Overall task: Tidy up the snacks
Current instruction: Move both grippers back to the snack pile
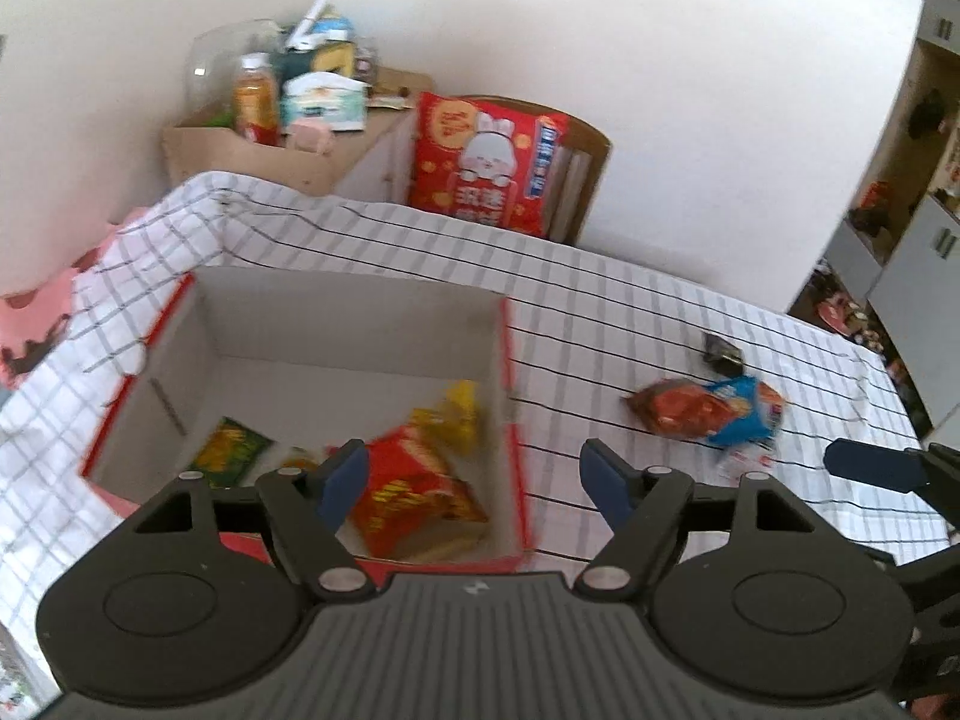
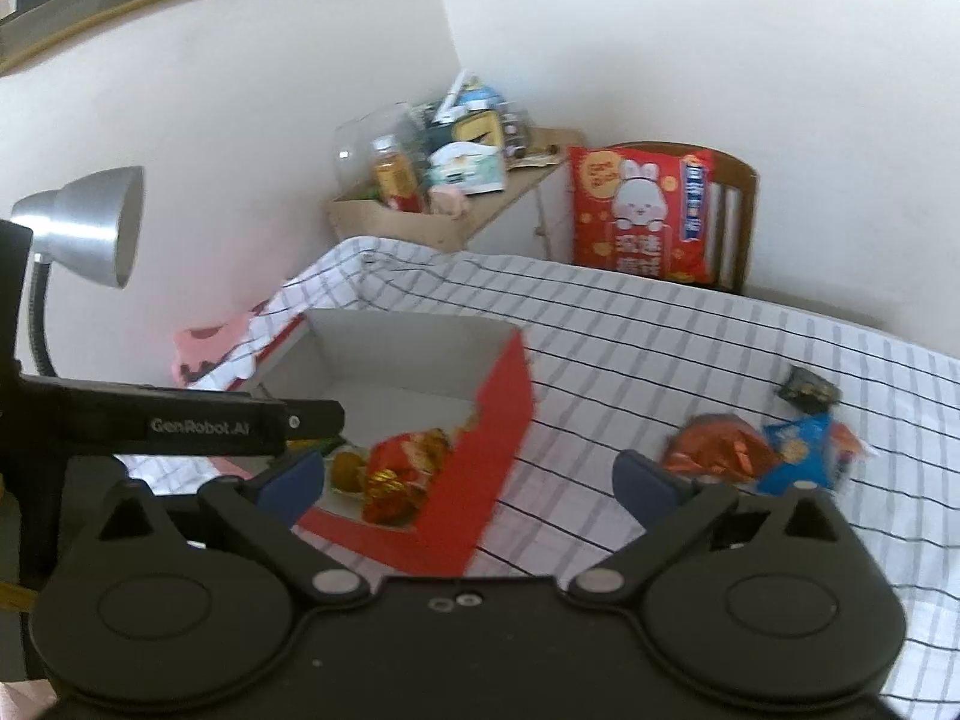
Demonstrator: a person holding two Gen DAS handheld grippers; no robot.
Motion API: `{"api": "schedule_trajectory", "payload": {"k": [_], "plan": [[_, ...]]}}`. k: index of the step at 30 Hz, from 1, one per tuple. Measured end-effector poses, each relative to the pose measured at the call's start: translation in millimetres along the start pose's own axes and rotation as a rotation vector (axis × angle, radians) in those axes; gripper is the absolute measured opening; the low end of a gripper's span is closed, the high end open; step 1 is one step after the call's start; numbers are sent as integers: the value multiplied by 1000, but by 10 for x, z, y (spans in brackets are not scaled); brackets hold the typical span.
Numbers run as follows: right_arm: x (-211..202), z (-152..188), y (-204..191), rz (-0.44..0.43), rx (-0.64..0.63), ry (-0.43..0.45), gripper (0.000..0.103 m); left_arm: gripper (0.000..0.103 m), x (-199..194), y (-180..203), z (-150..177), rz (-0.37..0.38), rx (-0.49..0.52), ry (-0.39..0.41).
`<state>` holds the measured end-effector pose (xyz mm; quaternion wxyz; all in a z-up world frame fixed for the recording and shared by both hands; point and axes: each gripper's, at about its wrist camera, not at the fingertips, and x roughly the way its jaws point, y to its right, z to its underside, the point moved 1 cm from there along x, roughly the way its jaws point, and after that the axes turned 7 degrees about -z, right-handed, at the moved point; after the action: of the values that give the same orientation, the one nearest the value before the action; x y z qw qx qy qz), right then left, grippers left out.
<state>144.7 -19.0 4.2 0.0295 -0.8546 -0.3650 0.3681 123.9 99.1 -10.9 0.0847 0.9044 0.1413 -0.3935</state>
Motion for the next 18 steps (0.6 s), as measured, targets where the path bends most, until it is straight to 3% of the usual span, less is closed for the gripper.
{"api": "schedule_trajectory", "payload": {"k": [7, 18], "plan": [[-217, 206, 458, 84, 35, 8, 103, 77, 183, 587, 57, 63, 27, -58], [-424, 367, 1363, 246, 94, 0, 101, 77, 646, 1381, -70, 51, 58, -123]]}}
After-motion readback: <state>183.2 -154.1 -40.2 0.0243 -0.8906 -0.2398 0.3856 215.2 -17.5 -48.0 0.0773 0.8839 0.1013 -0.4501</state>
